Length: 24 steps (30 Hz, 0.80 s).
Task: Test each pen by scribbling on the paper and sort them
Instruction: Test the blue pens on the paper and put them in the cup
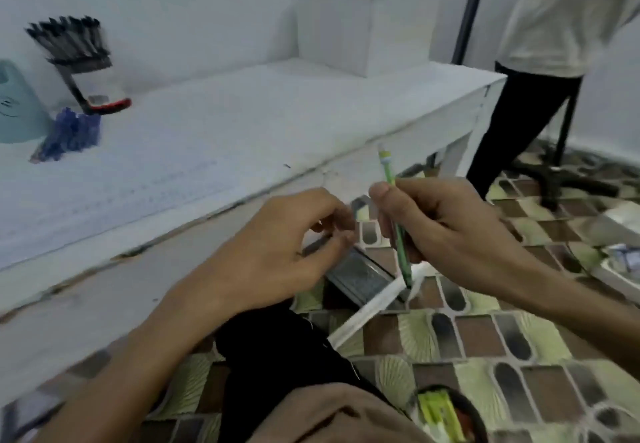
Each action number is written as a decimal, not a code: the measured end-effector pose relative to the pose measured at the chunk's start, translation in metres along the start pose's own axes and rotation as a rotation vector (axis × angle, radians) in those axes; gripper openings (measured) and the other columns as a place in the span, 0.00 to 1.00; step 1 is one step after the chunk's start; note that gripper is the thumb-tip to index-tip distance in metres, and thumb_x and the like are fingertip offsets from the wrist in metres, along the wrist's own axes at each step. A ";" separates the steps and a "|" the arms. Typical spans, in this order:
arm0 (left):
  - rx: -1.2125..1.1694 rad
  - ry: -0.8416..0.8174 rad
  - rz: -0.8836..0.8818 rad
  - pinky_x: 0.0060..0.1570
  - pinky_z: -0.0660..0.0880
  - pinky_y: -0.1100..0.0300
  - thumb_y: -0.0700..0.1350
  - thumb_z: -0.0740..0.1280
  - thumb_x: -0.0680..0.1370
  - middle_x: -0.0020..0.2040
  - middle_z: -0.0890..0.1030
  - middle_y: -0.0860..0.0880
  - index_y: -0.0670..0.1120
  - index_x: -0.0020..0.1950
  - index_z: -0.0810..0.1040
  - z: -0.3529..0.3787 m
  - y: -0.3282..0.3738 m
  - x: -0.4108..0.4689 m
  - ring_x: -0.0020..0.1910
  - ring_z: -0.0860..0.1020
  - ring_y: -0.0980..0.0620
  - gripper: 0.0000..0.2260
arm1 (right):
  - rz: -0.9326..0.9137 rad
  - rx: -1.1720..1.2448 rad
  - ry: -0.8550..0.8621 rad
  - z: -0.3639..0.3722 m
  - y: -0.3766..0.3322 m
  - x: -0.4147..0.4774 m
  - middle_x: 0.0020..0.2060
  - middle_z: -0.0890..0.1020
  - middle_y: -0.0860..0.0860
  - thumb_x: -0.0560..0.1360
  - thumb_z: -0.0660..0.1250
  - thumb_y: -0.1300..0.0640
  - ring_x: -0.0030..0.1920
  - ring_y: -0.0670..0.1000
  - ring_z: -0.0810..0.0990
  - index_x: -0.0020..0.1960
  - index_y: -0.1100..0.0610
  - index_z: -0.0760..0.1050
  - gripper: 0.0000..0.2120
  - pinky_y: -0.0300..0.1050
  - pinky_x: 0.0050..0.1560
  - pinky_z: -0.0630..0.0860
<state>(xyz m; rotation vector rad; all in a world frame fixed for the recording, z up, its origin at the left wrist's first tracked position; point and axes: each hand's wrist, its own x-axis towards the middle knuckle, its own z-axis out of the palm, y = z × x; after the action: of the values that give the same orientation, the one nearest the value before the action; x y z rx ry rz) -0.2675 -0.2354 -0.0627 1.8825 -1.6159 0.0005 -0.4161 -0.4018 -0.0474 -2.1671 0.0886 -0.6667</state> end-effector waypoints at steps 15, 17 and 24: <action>0.010 -0.887 -0.019 0.47 0.78 0.48 0.47 0.66 0.81 0.46 0.78 0.49 0.45 0.49 0.78 0.344 -0.018 0.011 0.45 0.78 0.49 0.07 | 0.918 -0.210 0.215 0.033 0.240 -0.237 0.23 0.74 0.55 0.84 0.59 0.46 0.25 0.53 0.72 0.31 0.63 0.71 0.28 0.46 0.28 0.65; 0.049 -1.012 -0.012 0.49 0.79 0.49 0.47 0.65 0.81 0.49 0.80 0.45 0.43 0.51 0.79 0.377 -0.020 0.008 0.48 0.79 0.45 0.08 | 1.047 -0.227 0.170 0.049 0.277 -0.258 0.22 0.71 0.54 0.84 0.60 0.48 0.23 0.52 0.69 0.29 0.61 0.69 0.28 0.43 0.25 0.62; 0.167 -1.276 -0.028 0.51 0.72 0.54 0.49 0.64 0.84 0.64 0.77 0.42 0.43 0.66 0.76 0.448 -0.045 0.001 0.59 0.77 0.42 0.14 | 1.359 -0.164 0.009 0.114 0.384 -0.326 0.35 0.79 0.62 0.85 0.57 0.44 0.40 0.59 0.77 0.40 0.64 0.75 0.27 0.53 0.41 0.74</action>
<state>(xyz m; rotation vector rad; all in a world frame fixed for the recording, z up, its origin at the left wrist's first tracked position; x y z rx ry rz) -0.4066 -0.4435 -0.4365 2.1353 -2.3785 -1.3469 -0.5765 -0.4725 -0.5333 -1.6958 1.4794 0.1453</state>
